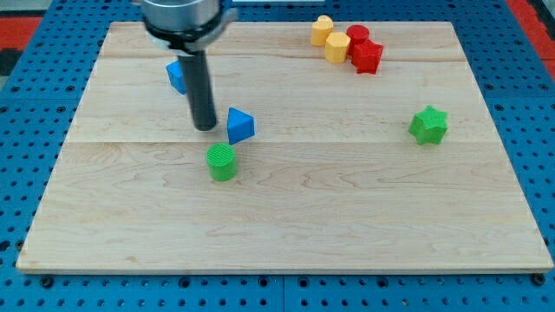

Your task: Push the blue triangle towards the right side

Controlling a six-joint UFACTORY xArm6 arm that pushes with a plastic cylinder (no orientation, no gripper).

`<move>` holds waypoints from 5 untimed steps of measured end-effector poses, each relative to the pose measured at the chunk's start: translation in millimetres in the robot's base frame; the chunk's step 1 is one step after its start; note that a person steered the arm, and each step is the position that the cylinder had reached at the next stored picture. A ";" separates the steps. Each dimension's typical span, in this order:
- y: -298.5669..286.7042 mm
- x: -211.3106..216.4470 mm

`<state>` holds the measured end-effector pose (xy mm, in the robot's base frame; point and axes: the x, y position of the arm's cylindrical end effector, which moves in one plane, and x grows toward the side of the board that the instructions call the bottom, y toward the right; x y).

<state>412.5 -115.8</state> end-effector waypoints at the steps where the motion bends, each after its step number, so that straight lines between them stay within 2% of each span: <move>1: 76.7 0.0; 2: 168.7 -13.4; 3: 195.2 2.9; 5: 63.2 5.4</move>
<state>417.9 -52.6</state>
